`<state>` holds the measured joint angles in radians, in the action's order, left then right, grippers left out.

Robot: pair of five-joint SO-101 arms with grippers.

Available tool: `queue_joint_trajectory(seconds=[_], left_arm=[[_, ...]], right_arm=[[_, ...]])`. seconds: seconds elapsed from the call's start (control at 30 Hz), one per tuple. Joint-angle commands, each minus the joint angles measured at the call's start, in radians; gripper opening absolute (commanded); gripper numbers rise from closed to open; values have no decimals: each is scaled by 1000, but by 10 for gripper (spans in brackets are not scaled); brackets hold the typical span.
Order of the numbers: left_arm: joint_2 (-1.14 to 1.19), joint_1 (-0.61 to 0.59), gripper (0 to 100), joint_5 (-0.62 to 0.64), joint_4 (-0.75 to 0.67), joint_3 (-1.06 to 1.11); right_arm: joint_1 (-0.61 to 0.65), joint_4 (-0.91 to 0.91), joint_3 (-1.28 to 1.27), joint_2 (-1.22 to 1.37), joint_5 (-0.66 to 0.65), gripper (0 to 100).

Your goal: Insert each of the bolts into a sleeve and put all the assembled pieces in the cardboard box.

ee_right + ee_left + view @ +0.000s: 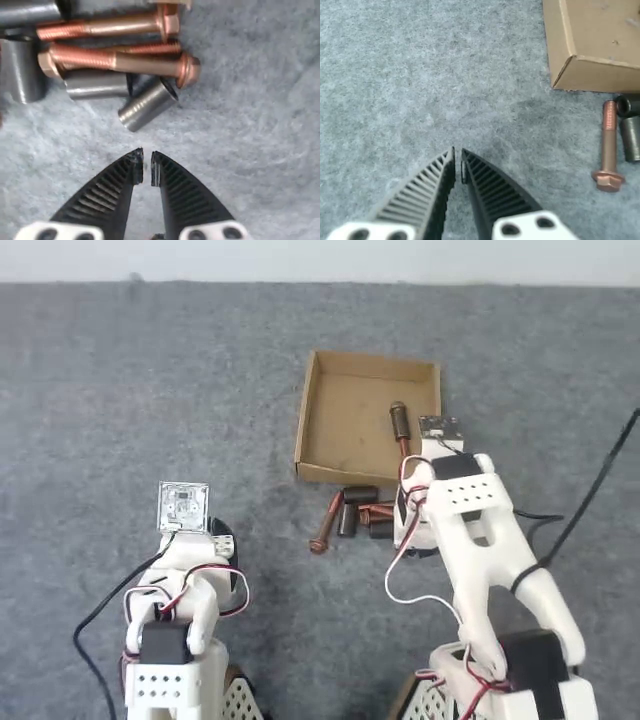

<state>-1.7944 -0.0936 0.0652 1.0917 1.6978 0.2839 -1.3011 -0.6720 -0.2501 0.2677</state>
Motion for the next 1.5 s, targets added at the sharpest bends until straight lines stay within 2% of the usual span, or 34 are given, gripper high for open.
queue_joint_trajectory(seconds=[0.0, 0.3, 0.47, 0.53, 0.8, 0.97, 1.07, 1.33, 1.47], left_arm=[[-23, -6, 22, -12, 0, -13], [-23, -6, 22, -12, 0, -13], [-23, -6, 22, -12, 0, -13], [-23, -6, 22, -12, 0, -13], [-23, -6, 22, -12, 2, -13], [-23, -6, 22, -12, 2, -13], [-23, -6, 22, -12, 2, -13], [-23, -6, 22, -12, 2, -13], [-23, -6, 22, -12, 2, -13]], right_arm=[[13, 88, -11, -50, 43, 11], [13, 199, -87, -50, 75, 16], [12, 194, -87, -56, 77, 114], [13, 194, -87, -59, 81, 124], [8, 239, -89, -22, 262, 124], [7, 311, -87, 105, 282, 125], [7, 332, -80, 170, 284, 124], [4, 326, -87, 147, 279, 114], [-22, 325, -103, 140, 264, 0]])
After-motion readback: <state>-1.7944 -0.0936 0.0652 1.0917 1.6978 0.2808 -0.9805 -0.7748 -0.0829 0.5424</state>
